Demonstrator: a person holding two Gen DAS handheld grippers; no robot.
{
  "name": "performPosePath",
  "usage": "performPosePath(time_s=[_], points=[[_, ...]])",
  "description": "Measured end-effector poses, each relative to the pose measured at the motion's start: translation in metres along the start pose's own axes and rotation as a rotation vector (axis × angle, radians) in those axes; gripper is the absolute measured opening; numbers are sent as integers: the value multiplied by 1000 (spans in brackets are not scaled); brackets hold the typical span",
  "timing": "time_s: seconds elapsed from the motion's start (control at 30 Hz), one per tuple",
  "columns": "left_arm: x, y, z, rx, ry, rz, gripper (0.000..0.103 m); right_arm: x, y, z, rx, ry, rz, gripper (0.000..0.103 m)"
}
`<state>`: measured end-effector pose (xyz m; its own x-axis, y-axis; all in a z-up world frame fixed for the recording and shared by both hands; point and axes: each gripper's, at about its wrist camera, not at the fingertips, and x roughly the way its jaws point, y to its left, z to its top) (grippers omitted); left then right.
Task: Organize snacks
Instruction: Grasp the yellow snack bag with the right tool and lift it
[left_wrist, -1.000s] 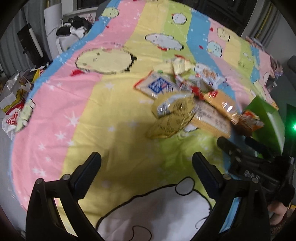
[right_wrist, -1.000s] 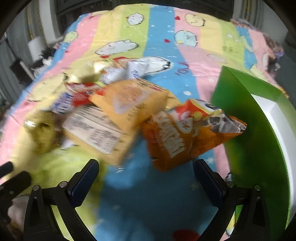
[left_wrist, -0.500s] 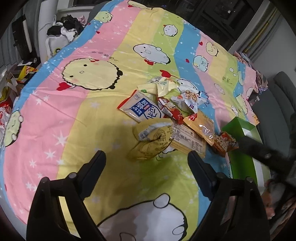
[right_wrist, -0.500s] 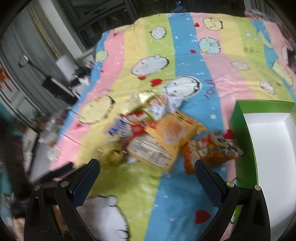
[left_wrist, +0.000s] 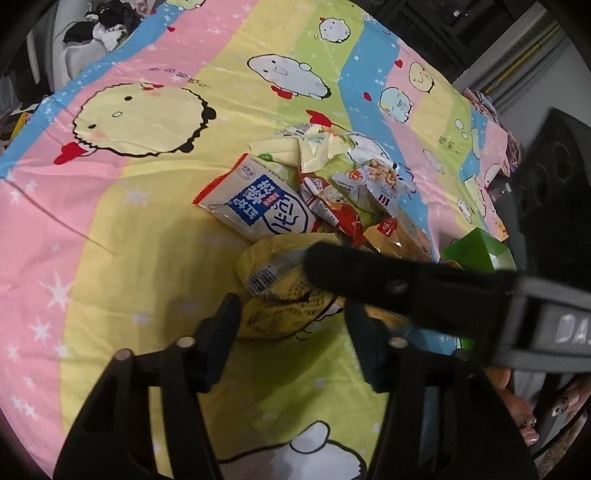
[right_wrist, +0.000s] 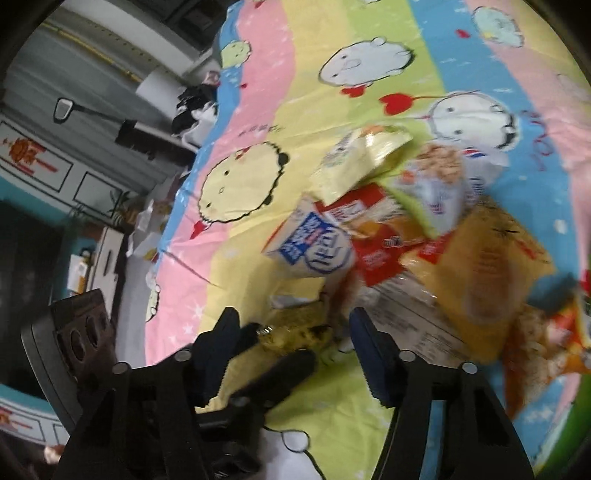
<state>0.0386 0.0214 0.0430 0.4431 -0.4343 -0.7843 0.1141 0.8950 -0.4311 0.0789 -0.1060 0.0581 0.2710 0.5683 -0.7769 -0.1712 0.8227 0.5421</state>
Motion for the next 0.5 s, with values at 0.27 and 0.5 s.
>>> performPosePath(time_s=[0.27, 0.5], points=[[5, 5, -2, 31, 1, -7, 37, 21, -8, -1, 14, 20, -23, 47], [-9, -10, -6, 67, -24, -8, 37, 8, 5, -8, -45, -24, -71, 40]])
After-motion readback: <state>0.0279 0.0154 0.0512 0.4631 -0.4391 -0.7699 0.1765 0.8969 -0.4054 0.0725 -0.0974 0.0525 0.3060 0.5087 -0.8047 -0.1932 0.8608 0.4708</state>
